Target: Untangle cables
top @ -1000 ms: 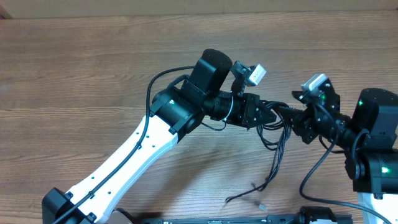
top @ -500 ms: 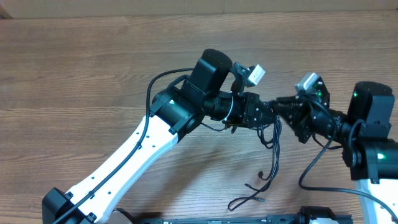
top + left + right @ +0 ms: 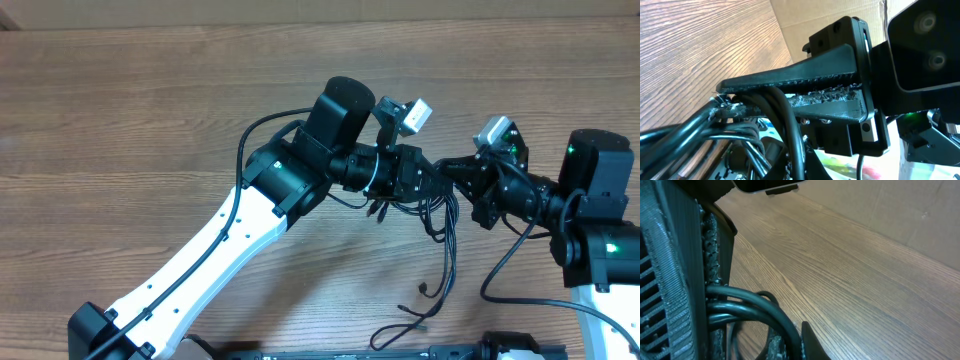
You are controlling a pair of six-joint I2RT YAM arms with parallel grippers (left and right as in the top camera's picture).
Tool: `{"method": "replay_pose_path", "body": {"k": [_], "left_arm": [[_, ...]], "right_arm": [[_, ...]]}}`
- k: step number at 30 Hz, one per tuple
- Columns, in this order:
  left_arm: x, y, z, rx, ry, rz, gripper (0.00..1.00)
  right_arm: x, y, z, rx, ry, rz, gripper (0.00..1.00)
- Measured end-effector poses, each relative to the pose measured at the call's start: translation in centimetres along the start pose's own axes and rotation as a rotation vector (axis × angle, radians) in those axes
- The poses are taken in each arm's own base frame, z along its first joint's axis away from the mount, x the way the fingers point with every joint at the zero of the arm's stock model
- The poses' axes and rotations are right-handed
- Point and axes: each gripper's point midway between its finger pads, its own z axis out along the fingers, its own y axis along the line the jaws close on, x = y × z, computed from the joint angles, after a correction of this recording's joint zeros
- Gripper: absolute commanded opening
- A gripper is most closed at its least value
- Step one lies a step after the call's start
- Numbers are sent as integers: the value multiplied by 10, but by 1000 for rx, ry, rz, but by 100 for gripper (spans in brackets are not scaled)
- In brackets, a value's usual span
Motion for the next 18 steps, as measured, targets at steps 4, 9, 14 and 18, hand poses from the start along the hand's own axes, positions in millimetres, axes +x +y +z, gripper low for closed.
{"method": "replay_pose_path", "body": {"k": [4, 9, 14, 18], "left_arm": [[2, -1, 1, 4, 8, 4, 100], [-1, 0, -5, 16, 9, 82, 100], [-29, 19, -40, 6, -64, 84, 100], [-46, 48, -73, -60, -133, 9, 100]], "right_arm": [[-1, 1, 0, -5, -4, 0, 4], [3, 3, 0, -12, 10, 23, 4], [5, 4, 0, -17, 17, 35, 4], [4, 6, 0, -25, 11, 34, 4]]}}
